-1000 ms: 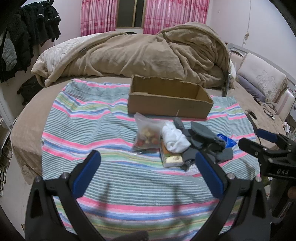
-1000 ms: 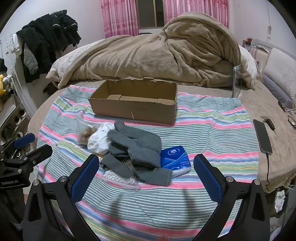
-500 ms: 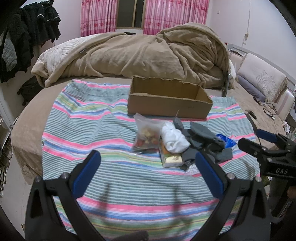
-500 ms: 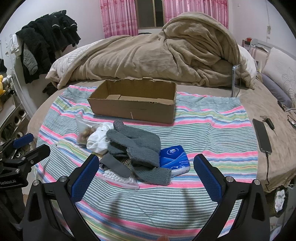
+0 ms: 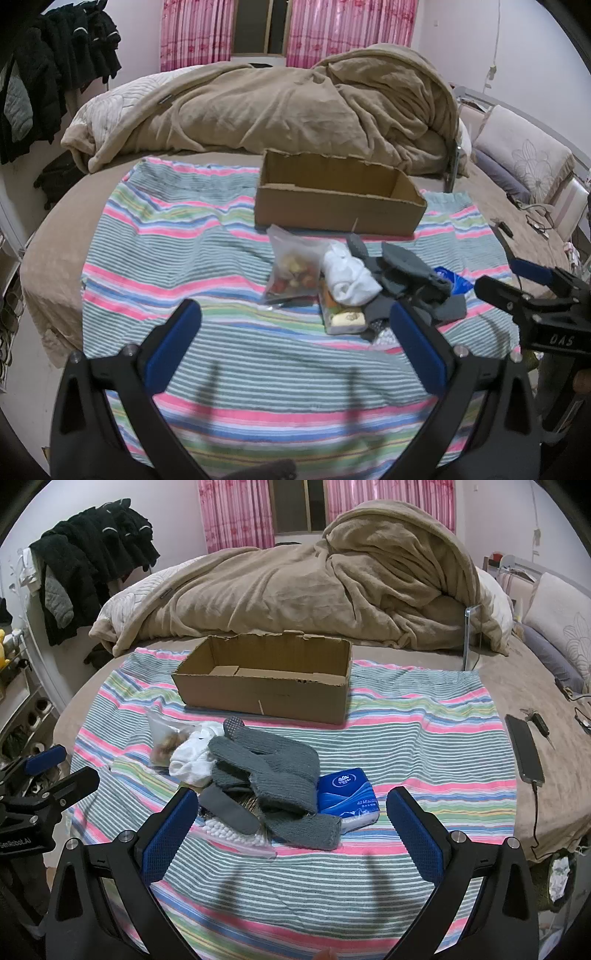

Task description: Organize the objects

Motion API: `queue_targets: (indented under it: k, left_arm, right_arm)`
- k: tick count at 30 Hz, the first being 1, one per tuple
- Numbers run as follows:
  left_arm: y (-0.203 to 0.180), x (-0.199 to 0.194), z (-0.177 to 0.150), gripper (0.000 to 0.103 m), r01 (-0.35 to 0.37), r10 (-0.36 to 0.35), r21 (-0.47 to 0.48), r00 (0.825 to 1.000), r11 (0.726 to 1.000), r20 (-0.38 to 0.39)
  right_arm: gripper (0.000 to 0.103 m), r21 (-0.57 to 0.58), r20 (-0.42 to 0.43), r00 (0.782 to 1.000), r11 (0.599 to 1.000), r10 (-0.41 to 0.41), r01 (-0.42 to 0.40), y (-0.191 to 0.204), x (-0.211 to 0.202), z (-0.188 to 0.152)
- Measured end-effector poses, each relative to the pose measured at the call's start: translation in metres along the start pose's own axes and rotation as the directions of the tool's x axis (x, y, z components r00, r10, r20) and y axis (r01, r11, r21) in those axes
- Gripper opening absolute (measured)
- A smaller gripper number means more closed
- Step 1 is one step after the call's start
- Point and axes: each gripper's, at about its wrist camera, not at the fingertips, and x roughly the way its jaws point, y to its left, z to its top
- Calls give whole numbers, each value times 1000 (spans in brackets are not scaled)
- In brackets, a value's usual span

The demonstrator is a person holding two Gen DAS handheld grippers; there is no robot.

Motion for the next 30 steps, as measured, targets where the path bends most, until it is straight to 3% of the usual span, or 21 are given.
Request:
queue_targets:
  k: [11,17,30]
  left_arm:
    - [1,1,5,103,0,0,-3,1000,1000,-4]
    - [2,1,23,103,0,0,-4,1000,1000,-4]
    - [6,49,50,103,37,-38,-14,997,999,-70]
  right_arm:
    - [103,-3,-3,1000,1000,-2,2,0,2,4]
    - [103,-3,-5,1000,1000,-2,2,-1,0,20]
    - [103,14,-57,998,1000,-15,16,-27,27,46]
